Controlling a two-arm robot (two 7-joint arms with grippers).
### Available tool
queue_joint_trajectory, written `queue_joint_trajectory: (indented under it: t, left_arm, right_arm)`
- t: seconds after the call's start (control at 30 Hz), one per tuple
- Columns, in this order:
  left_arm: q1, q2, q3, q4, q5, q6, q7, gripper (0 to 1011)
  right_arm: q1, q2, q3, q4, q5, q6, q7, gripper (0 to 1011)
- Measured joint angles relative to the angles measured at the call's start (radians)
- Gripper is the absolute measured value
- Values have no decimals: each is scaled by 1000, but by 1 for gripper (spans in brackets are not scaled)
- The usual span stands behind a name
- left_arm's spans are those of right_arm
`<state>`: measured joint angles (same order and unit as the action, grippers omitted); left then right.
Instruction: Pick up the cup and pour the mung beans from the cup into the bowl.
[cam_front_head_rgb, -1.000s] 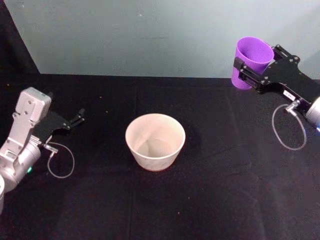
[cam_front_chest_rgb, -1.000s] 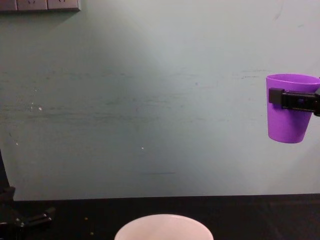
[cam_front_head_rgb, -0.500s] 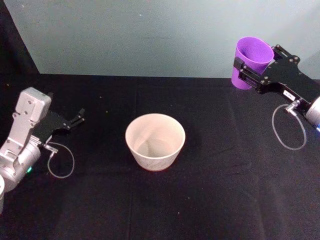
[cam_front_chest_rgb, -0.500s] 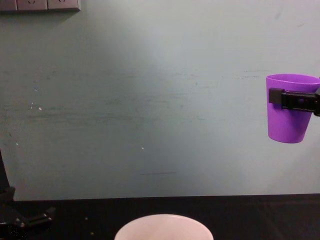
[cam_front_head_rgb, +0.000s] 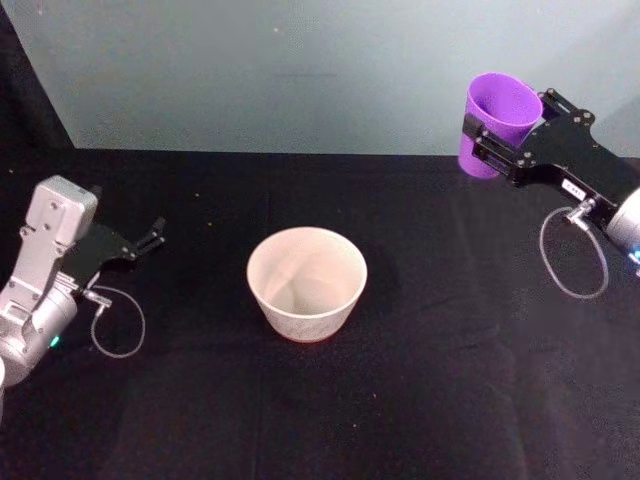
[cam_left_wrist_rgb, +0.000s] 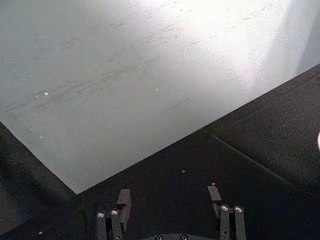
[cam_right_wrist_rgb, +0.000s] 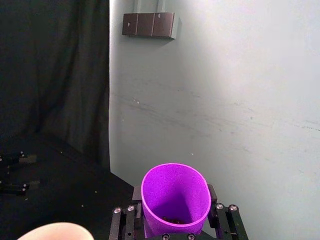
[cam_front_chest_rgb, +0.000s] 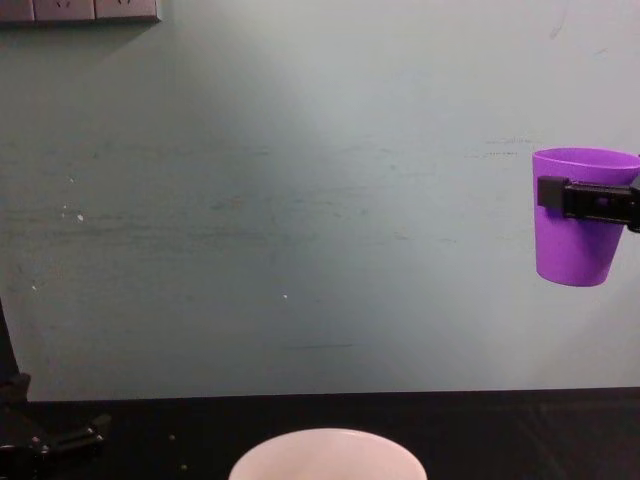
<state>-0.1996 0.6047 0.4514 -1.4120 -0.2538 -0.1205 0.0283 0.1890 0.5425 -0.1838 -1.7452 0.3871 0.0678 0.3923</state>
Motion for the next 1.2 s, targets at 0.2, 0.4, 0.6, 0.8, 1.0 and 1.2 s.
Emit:
queue_joint_trajectory:
  t: [0.2,0.4,0.6,0.8,1.0,1.2]
  left_arm:
    - [0,0,0,0,0,0,0,1000]
    - [0,0,0,0,0,0,0,1000]
    - [0,0,0,0,0,0,0,1000]
    - [0,0,0,0,0,0,0,1000]
    - [0,0,0,0,0,0,0,1000]
    - [0,0,0,0,0,0,0,1000]
  right_arm:
    - [0,0,0,0,0,0,0,729]
    - [0,0,0,0,0,0,0,729]
    - [0,0,0,0,0,0,0,729]
    - [0,0,0,0,0,0,0,729]
    - [0,0,0,0,0,0,0,729]
    - [0,0,0,0,0,0,0,729]
